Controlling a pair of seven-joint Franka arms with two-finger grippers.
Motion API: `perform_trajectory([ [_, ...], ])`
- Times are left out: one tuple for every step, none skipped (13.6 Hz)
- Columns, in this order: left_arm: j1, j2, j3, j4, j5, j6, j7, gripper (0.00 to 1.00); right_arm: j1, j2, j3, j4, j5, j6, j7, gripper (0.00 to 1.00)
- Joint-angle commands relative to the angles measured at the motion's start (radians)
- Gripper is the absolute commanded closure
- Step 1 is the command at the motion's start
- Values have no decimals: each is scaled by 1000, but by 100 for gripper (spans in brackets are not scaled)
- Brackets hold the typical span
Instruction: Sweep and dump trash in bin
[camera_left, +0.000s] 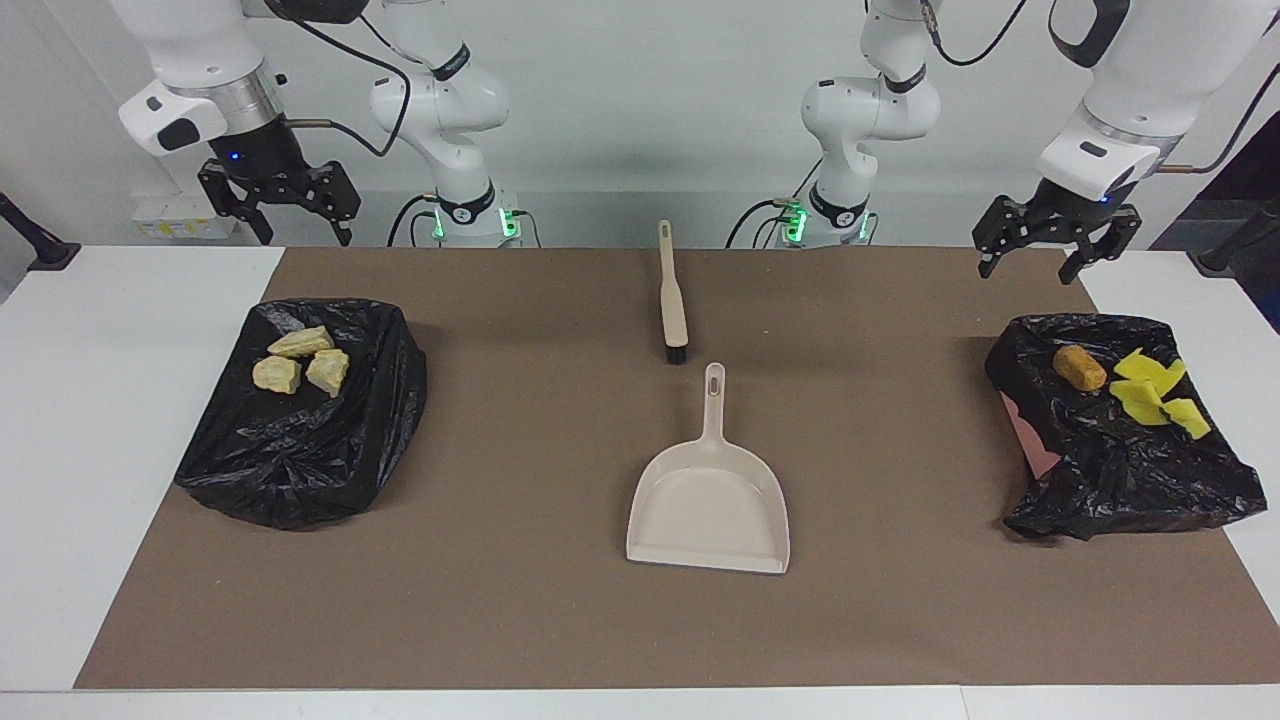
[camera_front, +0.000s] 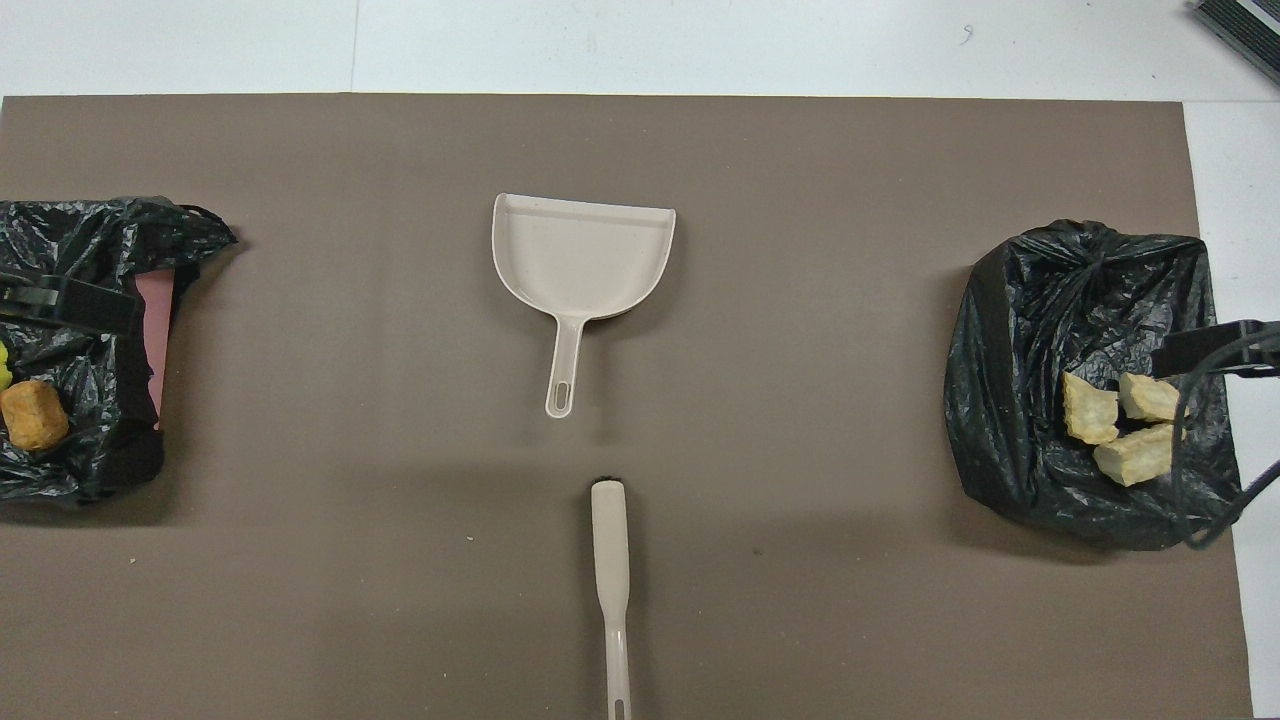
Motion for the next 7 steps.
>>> perform_trajectory([
  [21,-8,-8,19,-8,-25,15,0,-3,-24,5,-28,-7,17,-4,0],
  [23,-9,-7,17,-11,-24,15,0,-3,-23,5,-28,-5,12,-7,0],
  [23,-9,-7,17,-13,-24,15,0,-3,-23,3,-26,-5,9,-4,0],
  [23,-9,-7,16,-13,-25,15,0,-3,-21,3,-26,-5,14,-6,0],
  [23,-11,-7,14,-11,-25,13,0,-3,-20,3,-23,-5,15,-6,0],
  [23,-11,-7,13,-11,-27,13,0,-4,-20,3,-23,-5,15,-9,0],
  [23,-11,-7,13,-11,-27,13,0,-3,-20,3,-25,-7,14,-9,0],
])
